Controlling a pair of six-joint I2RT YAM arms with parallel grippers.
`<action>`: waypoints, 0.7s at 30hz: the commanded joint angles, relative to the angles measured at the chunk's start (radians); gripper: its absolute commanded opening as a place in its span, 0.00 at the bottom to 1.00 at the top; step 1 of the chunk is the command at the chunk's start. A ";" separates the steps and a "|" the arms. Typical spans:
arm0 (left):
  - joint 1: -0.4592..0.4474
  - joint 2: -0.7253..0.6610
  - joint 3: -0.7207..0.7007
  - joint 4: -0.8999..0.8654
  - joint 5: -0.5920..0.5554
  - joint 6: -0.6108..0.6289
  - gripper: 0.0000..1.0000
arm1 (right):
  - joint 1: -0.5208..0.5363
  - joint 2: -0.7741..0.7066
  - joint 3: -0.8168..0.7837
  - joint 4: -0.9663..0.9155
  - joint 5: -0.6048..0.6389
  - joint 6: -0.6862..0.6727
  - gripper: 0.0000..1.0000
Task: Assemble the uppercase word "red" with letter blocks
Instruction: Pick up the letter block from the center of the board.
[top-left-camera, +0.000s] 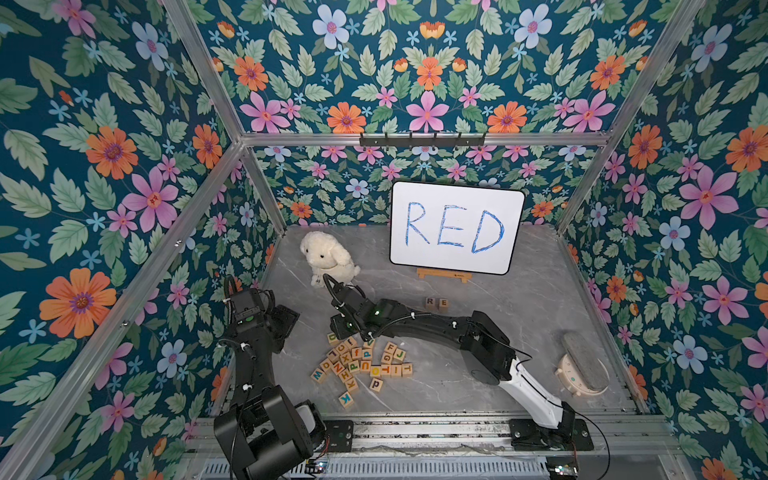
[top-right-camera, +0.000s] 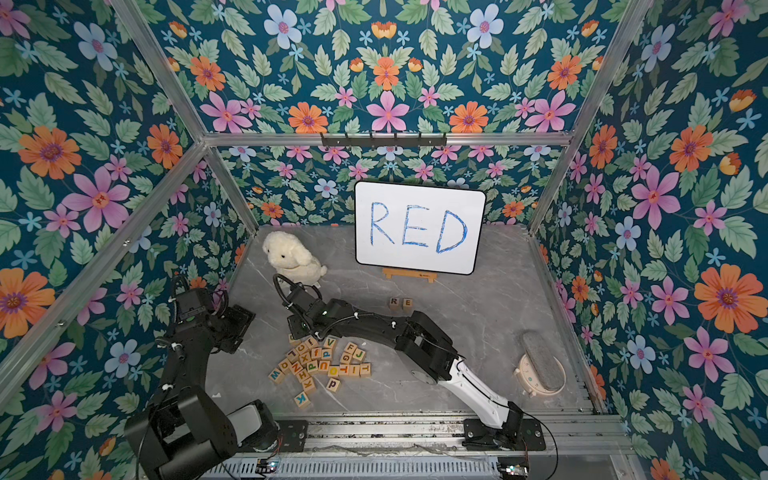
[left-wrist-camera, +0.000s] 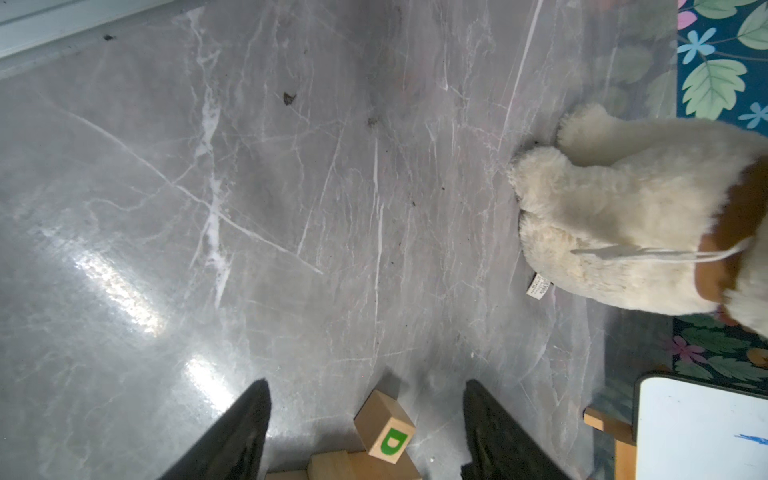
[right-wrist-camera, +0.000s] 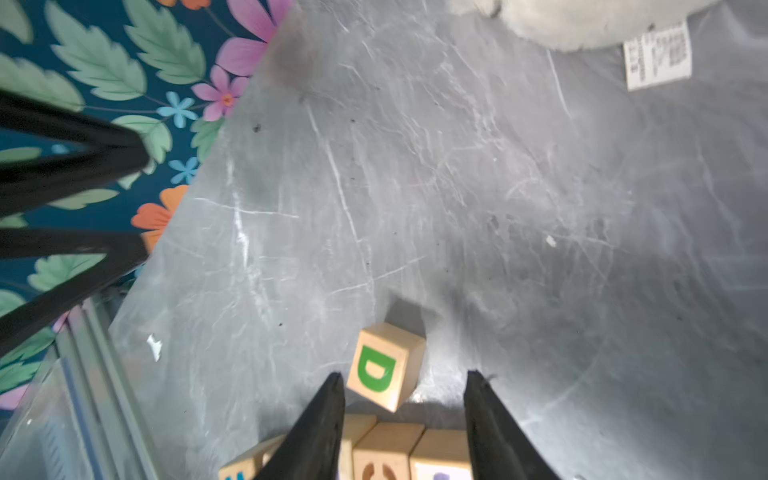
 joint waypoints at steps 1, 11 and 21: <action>0.002 -0.005 -0.004 0.009 0.009 0.018 0.75 | 0.008 0.031 0.061 -0.095 0.018 0.012 0.50; 0.002 -0.025 -0.008 -0.002 -0.044 0.020 0.75 | 0.020 0.178 0.286 -0.259 0.043 0.007 0.52; 0.002 -0.038 -0.003 -0.031 -0.059 0.053 0.75 | 0.022 0.237 0.348 -0.259 0.029 -0.008 0.52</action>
